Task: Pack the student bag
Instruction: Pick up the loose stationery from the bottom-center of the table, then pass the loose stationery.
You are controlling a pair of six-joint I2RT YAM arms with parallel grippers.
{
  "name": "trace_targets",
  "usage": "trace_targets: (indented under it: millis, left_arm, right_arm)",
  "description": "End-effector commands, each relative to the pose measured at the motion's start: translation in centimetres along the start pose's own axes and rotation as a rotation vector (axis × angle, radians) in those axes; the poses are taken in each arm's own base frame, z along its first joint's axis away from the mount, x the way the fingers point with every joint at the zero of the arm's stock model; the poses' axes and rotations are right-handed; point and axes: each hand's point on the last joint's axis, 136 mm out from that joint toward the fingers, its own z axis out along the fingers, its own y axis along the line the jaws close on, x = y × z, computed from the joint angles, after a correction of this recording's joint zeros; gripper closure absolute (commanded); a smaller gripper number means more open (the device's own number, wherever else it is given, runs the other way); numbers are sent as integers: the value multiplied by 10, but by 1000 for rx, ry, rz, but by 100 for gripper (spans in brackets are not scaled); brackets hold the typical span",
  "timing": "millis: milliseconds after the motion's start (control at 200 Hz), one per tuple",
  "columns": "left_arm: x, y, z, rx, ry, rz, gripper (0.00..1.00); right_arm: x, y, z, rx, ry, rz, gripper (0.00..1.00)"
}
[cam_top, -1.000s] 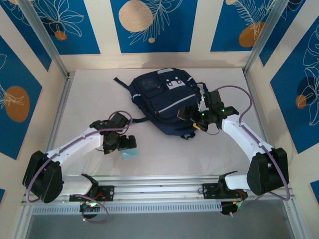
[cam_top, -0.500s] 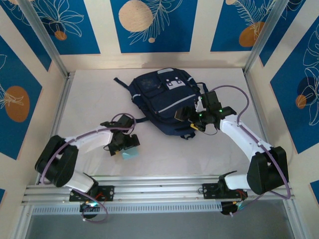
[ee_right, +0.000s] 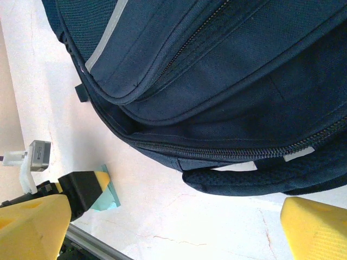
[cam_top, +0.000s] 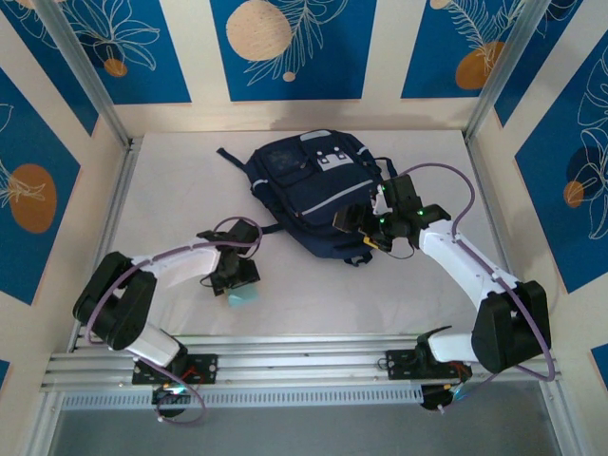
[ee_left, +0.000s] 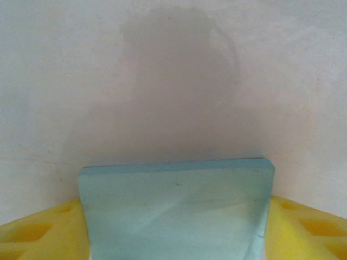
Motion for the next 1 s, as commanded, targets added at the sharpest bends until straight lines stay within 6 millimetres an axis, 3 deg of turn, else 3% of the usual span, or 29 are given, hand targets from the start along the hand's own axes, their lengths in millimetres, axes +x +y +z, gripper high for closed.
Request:
trace_targets:
  millis: [0, 340, 635, 770, 995]
  left_arm:
    - [-13, -20, 1, 92, -62, -25, 32]
    - [-50, -85, -71, 333, -154, -26, 32]
    - [-49, -99, -74, 403, -127, -61, 31]
    - [-50, -105, -83, 433, -124, -59, 31]
    - [-46, -111, -90, 482, -101, -76, 31]
  right_arm:
    - [8, 8, 1, -35, 27, -51, 1]
    - [42, 55, 16, -193, 138, -241, 0]
    - [75, 63, 40, -224, 210, -349, 3]
    - [78, 68, 56, -276, 202, -392, 6]
    - [83, 94, 87, -364, 238, -438, 11]
